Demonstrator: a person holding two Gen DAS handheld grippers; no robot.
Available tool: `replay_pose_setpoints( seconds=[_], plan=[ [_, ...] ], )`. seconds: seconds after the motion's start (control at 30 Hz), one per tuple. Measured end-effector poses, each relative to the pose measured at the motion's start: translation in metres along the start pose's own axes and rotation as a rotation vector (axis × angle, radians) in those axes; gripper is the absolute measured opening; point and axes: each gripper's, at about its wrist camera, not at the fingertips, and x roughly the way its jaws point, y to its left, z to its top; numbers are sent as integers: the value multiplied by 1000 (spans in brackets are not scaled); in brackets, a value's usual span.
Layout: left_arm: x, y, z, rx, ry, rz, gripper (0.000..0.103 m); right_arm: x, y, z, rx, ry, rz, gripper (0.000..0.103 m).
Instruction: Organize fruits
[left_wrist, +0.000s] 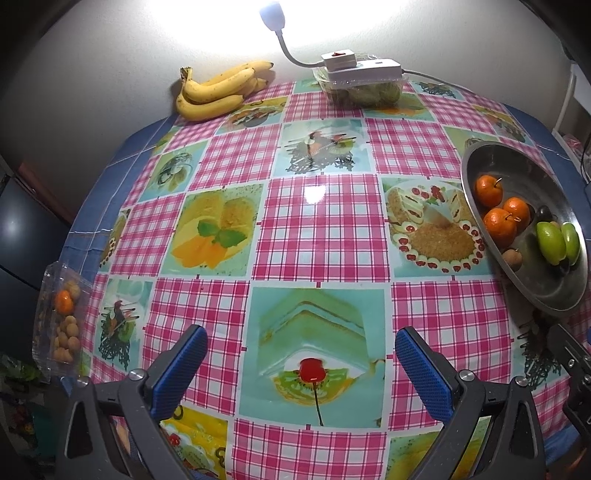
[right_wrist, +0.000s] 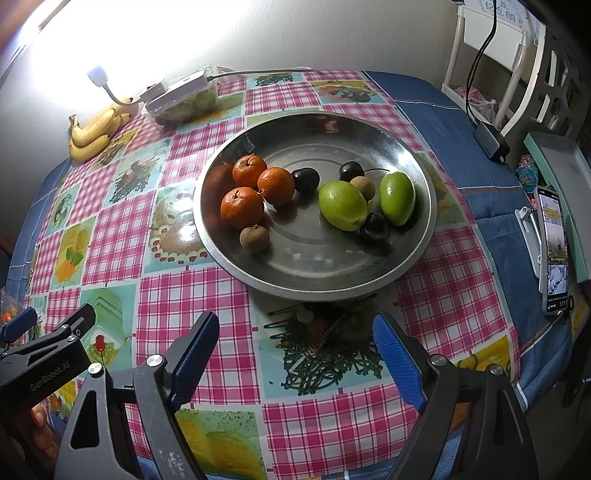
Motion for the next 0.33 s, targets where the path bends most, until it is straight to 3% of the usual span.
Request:
replay_pose_setpoints(
  seconds=[0.33],
  plan=[
    [-1,3,0,-18,-5,-7,103,-1,-1,1,2,-1,3,86]
  ],
)
